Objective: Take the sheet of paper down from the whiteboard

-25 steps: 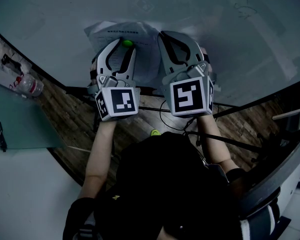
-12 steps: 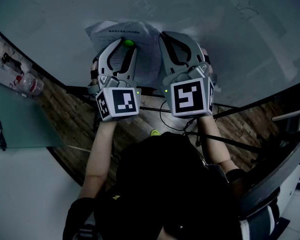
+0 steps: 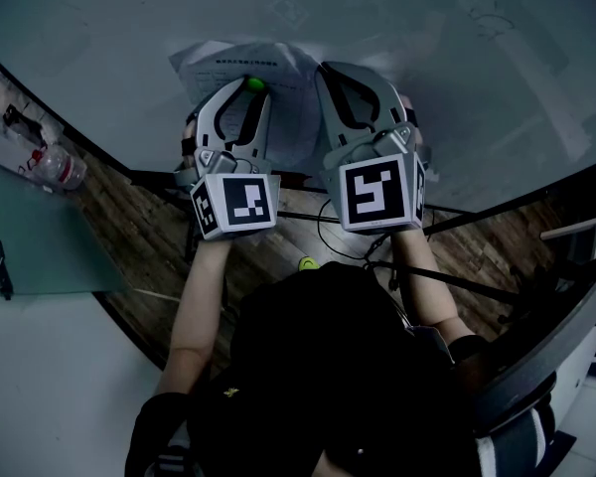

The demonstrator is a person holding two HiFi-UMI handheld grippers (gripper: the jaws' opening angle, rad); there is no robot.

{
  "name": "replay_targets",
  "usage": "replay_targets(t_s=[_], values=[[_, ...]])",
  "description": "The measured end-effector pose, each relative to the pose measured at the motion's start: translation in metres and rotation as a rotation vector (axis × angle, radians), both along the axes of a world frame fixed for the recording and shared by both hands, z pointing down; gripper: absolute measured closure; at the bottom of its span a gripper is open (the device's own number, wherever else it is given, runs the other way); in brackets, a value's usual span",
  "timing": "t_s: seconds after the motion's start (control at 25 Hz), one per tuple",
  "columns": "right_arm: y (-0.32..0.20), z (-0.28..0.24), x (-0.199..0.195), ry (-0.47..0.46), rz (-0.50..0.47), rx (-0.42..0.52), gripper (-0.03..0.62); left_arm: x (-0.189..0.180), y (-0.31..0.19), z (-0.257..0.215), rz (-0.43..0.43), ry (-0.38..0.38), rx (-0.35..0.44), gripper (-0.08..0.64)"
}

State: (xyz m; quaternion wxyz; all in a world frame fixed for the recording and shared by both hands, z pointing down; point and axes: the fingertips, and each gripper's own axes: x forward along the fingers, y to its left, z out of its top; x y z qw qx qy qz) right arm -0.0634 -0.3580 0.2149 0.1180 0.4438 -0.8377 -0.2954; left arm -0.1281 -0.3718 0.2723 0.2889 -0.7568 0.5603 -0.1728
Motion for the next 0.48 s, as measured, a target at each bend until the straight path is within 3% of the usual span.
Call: replay_targets(t_s=[0.48], values=[[-0.0011, -0.0003, 0.0003, -0.005, 0.006, 0.002, 0.578, 0.0009, -0.0004, 0.0013, 0.014, -0.017, -0.010, 0.436]])
